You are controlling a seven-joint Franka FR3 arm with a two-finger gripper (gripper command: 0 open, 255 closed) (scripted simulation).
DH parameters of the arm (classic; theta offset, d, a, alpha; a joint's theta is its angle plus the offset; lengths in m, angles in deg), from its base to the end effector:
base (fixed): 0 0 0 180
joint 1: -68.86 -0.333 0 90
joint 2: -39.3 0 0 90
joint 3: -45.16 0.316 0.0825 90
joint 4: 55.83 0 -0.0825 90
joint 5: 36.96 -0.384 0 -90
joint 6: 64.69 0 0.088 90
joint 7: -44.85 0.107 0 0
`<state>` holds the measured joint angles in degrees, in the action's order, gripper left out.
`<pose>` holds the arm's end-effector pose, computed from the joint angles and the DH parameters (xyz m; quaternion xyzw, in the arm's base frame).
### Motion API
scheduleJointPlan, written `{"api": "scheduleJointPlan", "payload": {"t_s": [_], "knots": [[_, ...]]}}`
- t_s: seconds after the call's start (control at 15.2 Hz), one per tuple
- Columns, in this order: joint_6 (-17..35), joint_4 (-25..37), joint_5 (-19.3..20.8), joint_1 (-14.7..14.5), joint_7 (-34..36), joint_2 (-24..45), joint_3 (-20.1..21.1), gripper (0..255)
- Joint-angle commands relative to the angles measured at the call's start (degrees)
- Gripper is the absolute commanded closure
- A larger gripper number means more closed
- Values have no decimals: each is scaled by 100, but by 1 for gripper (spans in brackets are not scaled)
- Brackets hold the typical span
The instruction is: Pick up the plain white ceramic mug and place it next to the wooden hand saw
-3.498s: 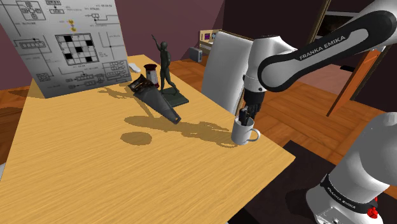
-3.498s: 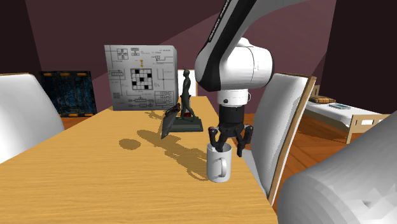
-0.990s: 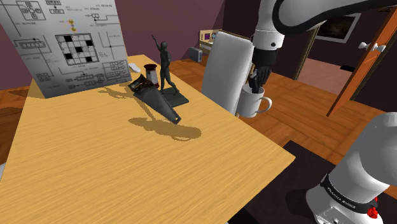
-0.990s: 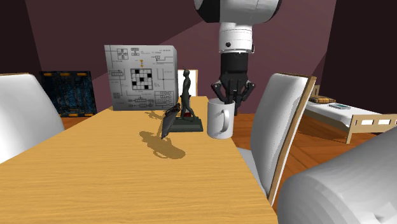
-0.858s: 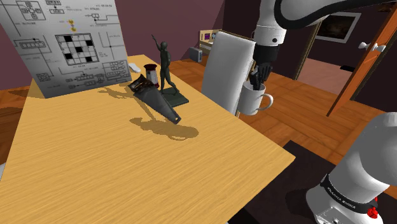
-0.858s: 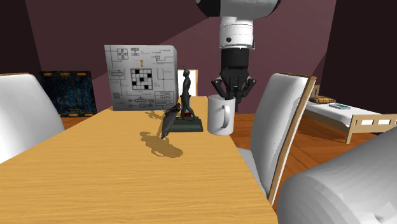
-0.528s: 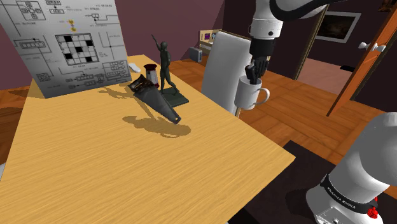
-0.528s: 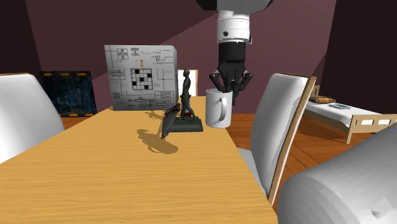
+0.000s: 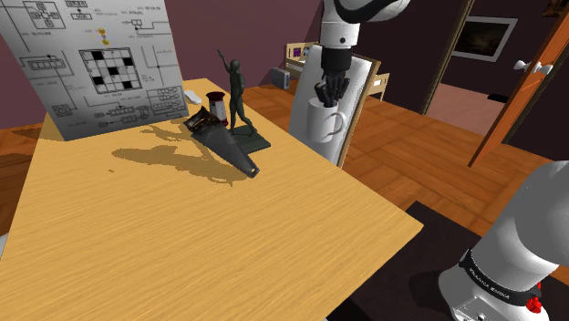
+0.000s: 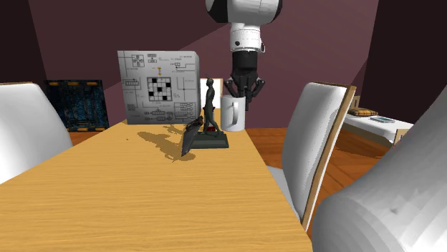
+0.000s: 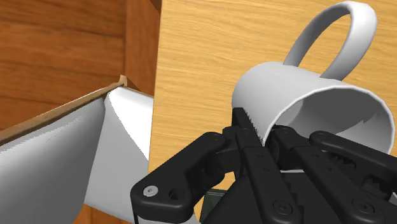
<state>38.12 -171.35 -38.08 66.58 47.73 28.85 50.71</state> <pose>0.4947 0.0723 0.5277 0.9990 0.0398 -0.0201 0.0011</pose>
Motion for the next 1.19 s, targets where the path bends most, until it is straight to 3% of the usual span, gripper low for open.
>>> {"api": "scheduleJointPlan", "payload": {"t_s": [0.0,0.59,1.12], "knots": [[-23,500,38,-7,57,475,32,255],[-665,3358,278,-123,256,2703,95,255],[-45,2729,278,-115,258,2694,87,255]]}}
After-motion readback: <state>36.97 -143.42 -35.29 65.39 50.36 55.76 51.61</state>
